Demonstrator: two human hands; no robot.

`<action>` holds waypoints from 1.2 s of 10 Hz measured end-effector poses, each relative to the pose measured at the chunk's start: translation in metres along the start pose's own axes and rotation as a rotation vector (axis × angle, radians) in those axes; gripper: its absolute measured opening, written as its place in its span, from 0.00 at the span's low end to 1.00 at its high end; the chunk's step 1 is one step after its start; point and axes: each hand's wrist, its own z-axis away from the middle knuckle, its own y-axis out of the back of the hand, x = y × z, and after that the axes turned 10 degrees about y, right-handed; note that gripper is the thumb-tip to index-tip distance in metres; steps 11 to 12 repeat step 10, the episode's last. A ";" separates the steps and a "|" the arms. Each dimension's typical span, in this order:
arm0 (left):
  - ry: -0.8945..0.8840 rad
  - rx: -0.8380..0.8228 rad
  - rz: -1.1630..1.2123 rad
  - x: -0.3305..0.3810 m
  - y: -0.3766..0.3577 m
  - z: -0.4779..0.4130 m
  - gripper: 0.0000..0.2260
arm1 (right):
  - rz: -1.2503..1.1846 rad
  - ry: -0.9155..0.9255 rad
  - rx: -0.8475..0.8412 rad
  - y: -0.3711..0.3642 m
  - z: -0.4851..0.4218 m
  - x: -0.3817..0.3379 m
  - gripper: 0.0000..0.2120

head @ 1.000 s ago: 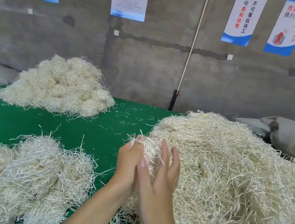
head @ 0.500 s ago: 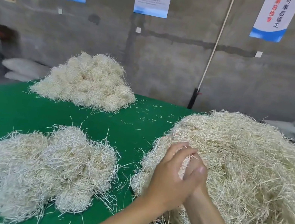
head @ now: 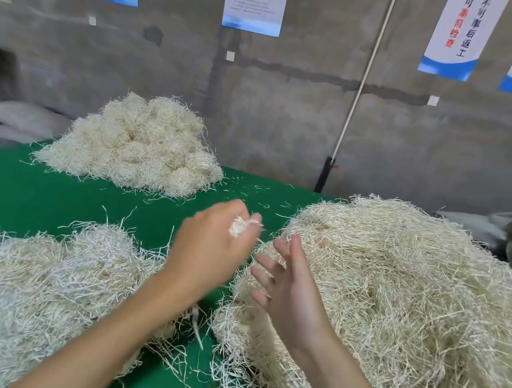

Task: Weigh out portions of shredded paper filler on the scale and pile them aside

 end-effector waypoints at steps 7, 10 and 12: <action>0.463 0.081 -0.446 -0.185 0.124 0.032 0.21 | 0.410 0.024 -0.247 -0.052 -0.014 0.010 0.23; 0.422 0.136 -0.535 -0.198 0.129 0.056 0.21 | 0.374 0.198 0.020 0.003 0.043 -0.027 0.14; 0.422 0.136 -0.535 -0.198 0.129 0.056 0.21 | 0.374 0.198 0.020 0.003 0.043 -0.027 0.14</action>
